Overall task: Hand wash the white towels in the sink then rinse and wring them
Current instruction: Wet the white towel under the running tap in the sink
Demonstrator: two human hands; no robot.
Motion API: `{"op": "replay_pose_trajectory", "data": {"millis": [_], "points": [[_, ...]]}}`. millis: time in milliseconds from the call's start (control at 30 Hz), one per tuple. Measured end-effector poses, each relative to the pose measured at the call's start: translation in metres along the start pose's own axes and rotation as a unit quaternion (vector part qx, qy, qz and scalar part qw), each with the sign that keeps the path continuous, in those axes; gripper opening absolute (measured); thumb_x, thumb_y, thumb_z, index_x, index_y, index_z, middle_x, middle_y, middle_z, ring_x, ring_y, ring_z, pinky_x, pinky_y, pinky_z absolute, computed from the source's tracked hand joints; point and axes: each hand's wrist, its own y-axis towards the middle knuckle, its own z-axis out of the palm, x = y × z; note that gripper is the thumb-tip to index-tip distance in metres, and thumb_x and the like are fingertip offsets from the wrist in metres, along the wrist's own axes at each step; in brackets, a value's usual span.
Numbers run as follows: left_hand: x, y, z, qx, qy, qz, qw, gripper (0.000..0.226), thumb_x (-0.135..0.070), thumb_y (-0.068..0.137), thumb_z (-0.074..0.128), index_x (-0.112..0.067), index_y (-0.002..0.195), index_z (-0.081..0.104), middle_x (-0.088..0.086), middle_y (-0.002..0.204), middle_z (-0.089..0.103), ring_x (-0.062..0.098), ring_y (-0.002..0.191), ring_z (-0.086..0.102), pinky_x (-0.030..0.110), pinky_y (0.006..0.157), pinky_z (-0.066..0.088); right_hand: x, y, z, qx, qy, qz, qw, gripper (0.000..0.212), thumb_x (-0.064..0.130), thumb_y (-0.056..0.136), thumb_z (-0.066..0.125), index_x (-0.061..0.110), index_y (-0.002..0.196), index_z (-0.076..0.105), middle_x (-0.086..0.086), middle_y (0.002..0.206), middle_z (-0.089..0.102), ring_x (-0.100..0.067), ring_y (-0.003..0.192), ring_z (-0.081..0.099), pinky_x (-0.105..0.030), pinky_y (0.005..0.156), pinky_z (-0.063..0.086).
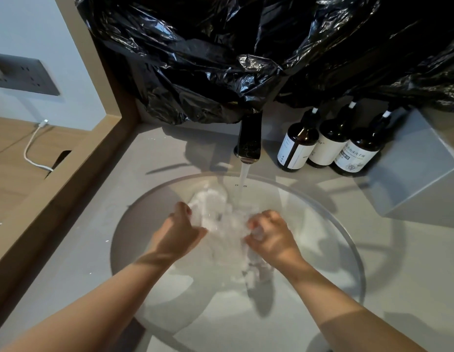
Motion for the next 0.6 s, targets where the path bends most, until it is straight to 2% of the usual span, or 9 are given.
{"op": "replay_pose_trajectory", "data": {"millis": [67,133,200,267,333,367,433,500,600], "points": [[0.005,0.002,0.005,0.008,0.095,0.006,0.995,0.052,-0.046,0.083,0.055,-0.025,0.126,0.035,0.004,0.115,0.059,0.029,0.103,0.056,0.037,0.091,0.044,0.000,-0.006,-0.003,0.057,-0.095,0.042,0.993,0.019,0.044,0.088,0.057,0.027,0.081,0.053,0.004,0.097,0.056,-0.021,0.101,0.057,-0.032,0.087,0.043],[0.006,0.008,0.013,-0.019,0.145,0.054,0.988,0.058,-0.043,0.090,0.051,-0.027,0.142,0.029,0.004,0.136,0.046,0.027,0.120,0.048,0.036,0.098,0.040,-0.001,-0.006,-0.004,0.023,-0.133,0.034,0.990,0.020,0.044,0.092,0.050,0.025,0.083,0.051,0.002,0.097,0.062,-0.022,0.102,0.057,-0.032,0.085,0.041],[0.002,0.014,0.024,0.003,0.155,0.102,0.983,0.061,-0.037,0.094,0.049,-0.030,0.148,0.021,0.003,0.151,0.024,0.025,0.134,0.032,0.035,0.107,0.033,-0.001,-0.002,-0.001,-0.020,-0.111,0.021,0.993,0.024,0.041,0.091,0.052,0.026,0.110,0.053,0.001,0.122,0.056,-0.022,0.118,0.046,-0.031,0.093,0.038],[-0.002,0.021,0.032,0.072,0.157,0.101,0.980,0.065,-0.033,0.095,0.048,-0.037,0.149,0.012,-0.001,0.158,0.001,0.025,0.143,0.018,0.040,0.113,0.027,-0.001,0.005,0.005,0.036,-0.057,0.031,0.997,0.057,0.042,0.087,0.059,0.033,0.139,0.037,0.002,0.150,0.031,-0.023,0.136,0.029,-0.034,0.107,0.032],[-0.005,0.026,0.037,0.131,0.171,0.076,0.974,0.070,-0.037,0.094,0.049,-0.043,0.148,0.006,-0.004,0.158,-0.007,0.026,0.140,0.024,0.044,0.111,0.028,-0.002,0.011,0.015,0.110,0.001,0.059,0.992,0.077,0.042,0.085,0.064,0.036,0.148,0.021,0.003,0.156,0.021,-0.022,0.141,0.025,-0.036,0.112,0.029],[-0.005,0.027,0.039,0.143,0.199,0.070,0.967,0.071,-0.041,0.093,0.050,-0.046,0.147,0.004,-0.005,0.158,-0.003,0.026,0.137,0.030,0.044,0.107,0.029,-0.004,0.012,0.021,0.125,0.005,0.069,0.990,0.080,0.041,0.085,0.065,0.036,0.149,0.017,0.002,0.154,0.026,-0.023,0.139,0.029,-0.035,0.111,0.032],[-0.006,0.029,0.038,0.144,0.248,0.075,0.955,0.070,-0.047,0.090,0.051,-0.049,0.145,0.007,-0.002,0.153,0.023,0.025,0.128,0.039,0.041,0.099,0.034,-0.009,0.012,0.030,0.122,-0.035,0.075,0.989,0.080,0.041,0.086,0.064,0.037,0.149,0.015,-0.002,0.140,0.041,-0.027,0.129,0.041,-0.035,0.103,0.040],[-0.005,0.029,0.038,0.144,0.245,0.086,0.955,0.061,-0.046,0.090,0.051,-0.048,0.142,0.019,0.000,0.135,0.048,0.023,0.121,0.046,0.036,0.093,0.038,-0.012,0.014,0.032,0.108,-0.032,0.082,0.990,0.075,0.039,0.086,0.065,0.035,0.148,0.023,-0.004,0.126,0.050,-0.026,0.112,0.056,-0.033,0.093,0.048],[-0.002,0.029,0.036,0.128,0.166,0.082,0.974,0.044,-0.037,0.090,0.056,-0.039,0.131,0.041,-0.006,0.121,0.057,0.020,0.112,0.054,0.031,0.090,0.042,-0.014,0.012,0.026,0.111,0.055,0.093,0.988,0.058,0.031,0.087,0.066,0.030,0.140,0.043,-0.004,0.120,0.055,-0.020,0.086,0.065,-0.025,0.075,0.053]]}}
